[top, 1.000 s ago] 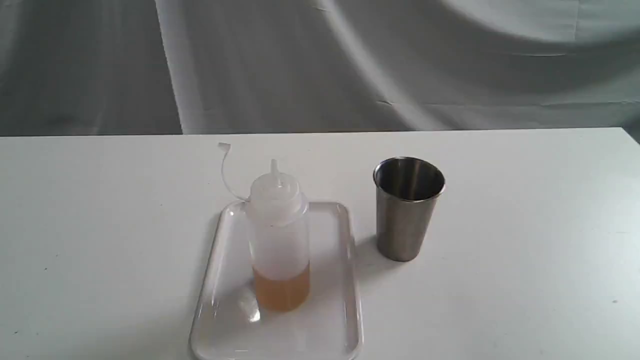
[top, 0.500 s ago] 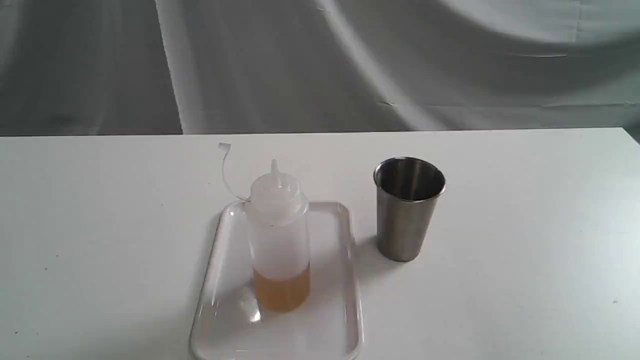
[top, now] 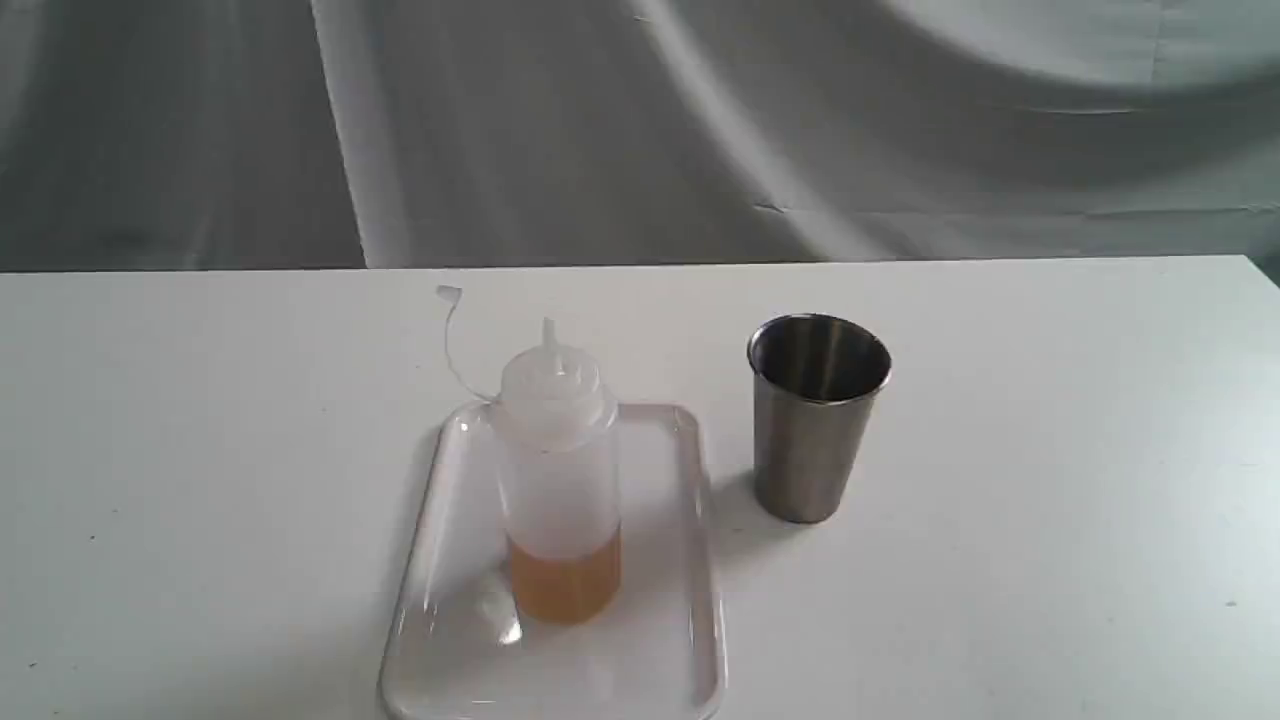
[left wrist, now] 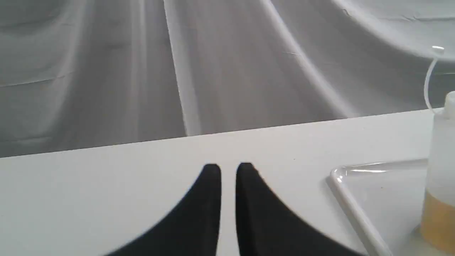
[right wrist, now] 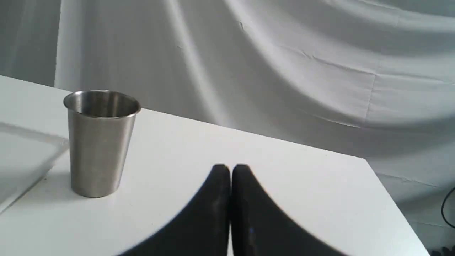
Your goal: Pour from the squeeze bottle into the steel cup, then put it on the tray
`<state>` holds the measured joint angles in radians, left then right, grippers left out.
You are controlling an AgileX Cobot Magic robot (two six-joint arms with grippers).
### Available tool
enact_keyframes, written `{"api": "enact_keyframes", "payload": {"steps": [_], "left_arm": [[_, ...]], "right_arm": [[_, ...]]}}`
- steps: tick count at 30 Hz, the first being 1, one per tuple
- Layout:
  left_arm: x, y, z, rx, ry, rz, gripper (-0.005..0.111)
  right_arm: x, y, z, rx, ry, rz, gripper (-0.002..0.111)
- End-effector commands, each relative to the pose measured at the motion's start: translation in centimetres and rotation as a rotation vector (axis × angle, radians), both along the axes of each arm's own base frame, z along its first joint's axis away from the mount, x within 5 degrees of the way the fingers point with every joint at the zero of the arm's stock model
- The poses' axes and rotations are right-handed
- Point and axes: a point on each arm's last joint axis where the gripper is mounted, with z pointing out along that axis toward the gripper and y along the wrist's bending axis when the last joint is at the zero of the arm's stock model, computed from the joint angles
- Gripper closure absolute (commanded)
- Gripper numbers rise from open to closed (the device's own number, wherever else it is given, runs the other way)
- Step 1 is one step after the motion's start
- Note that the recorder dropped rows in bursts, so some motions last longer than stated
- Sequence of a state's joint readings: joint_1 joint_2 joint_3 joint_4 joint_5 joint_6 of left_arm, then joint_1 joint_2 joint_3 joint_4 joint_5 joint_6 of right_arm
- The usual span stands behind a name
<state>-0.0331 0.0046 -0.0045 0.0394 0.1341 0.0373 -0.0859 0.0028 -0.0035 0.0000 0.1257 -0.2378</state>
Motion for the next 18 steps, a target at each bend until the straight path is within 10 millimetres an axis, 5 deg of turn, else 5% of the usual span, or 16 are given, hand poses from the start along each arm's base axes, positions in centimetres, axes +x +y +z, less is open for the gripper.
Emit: {"api": "enact_keyframes", "payload": {"steps": [1, 18], "left_arm": [[-0.02, -0.03, -0.11, -0.002, -0.002, -0.005, 0.098], [-0.02, -0.03, -0.11, -0.002, -0.002, -0.005, 0.098]], "right_arm": [[-0.02, -0.05, -0.26, -0.011, 0.019, -0.008, 0.108], [-0.02, -0.06, -0.29, -0.012, 0.022, -0.008, 0.108]]}}
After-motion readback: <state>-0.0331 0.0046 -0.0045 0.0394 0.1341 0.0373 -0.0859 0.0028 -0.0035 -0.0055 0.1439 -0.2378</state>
